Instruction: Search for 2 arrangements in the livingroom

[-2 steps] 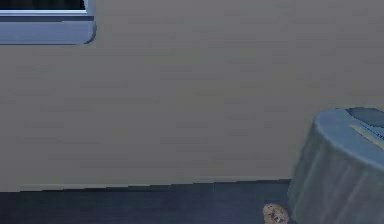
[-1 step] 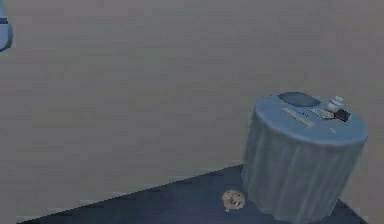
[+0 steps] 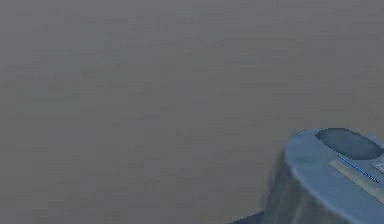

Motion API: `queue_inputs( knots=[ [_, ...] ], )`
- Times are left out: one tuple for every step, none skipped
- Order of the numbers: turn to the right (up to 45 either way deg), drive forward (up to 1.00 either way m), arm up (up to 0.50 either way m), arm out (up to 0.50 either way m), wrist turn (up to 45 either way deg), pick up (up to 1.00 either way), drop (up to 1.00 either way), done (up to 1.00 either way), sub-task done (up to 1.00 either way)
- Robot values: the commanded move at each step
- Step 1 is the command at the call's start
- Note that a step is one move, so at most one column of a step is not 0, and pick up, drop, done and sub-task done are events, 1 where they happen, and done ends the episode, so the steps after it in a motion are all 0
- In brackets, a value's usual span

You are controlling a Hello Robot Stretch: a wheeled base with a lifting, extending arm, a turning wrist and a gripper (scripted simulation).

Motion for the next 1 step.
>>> queue_inputs(
  knots=[
    [45.0, 0.00, 0.00, 0.00, 0.0, 0.00, 0.00, 0.00, 0.00]
  ],
)
